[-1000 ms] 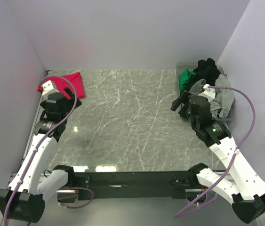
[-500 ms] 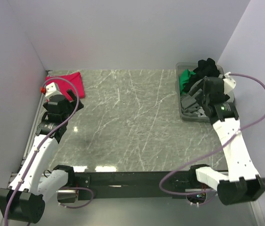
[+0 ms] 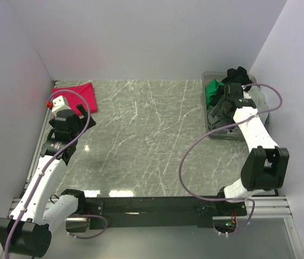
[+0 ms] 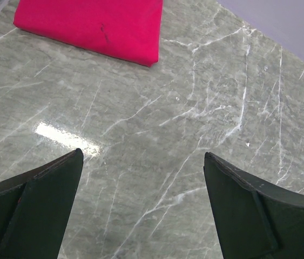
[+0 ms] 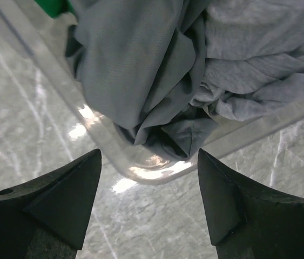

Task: Fold and stack the t-shirts
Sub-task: Grab the tshirt from the pile

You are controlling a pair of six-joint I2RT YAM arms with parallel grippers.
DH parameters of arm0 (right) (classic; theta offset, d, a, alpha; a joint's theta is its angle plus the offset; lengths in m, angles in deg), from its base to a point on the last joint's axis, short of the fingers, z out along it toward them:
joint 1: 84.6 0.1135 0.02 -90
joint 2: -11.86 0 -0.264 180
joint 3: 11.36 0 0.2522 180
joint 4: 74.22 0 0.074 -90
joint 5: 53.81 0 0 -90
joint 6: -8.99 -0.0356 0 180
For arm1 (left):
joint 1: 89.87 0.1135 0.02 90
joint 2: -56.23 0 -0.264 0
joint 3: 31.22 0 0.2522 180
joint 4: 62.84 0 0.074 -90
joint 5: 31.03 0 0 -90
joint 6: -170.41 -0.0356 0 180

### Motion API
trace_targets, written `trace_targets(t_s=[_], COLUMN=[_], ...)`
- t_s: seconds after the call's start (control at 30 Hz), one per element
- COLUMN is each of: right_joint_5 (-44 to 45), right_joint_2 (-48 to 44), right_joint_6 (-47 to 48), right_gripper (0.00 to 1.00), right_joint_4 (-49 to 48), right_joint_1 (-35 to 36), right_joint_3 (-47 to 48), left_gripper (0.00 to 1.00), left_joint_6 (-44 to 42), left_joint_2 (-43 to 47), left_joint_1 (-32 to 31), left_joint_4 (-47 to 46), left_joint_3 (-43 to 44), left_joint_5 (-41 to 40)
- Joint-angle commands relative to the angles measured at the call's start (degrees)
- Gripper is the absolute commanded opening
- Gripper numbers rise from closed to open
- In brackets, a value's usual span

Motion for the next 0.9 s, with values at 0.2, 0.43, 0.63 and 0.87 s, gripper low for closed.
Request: trace_targets(t_s=[0.2, 0.43, 0.63, 0.87], right_joint_5=[1.5, 2.11, -0.61, 5.62], right_joint_2=[9.31, 17.39, 16.54, 9.24], right_joint_6=[3.49, 5.07, 6.04, 9.55], right_gripper=[0.77, 0.56, 0.01, 0.0], right_joint_4=[-3.18, -3.97, -1.96, 6.39], right_joint_1=[-0.43, -0.43, -0.7, -0.87], right_joint_3=[3.91, 9.0, 12.61, 23.76], left_gripper=[1.0, 1.0, 1.0, 0.99], left_joint_6=[-0.32, -0.67, -1.02, -0.67], left_joint_2=[2.44, 2.71, 3.32, 3.23], left_joint_1=[-0.17, -0.17, -0.17, -0.17], left_joint_4=[0.79, 1.93, 1.93, 2.11], left_joint_3=[0.59, 1.03, 1.03, 1.12], left_joint_5=[-1.12, -1.65, -2.0, -2.53])
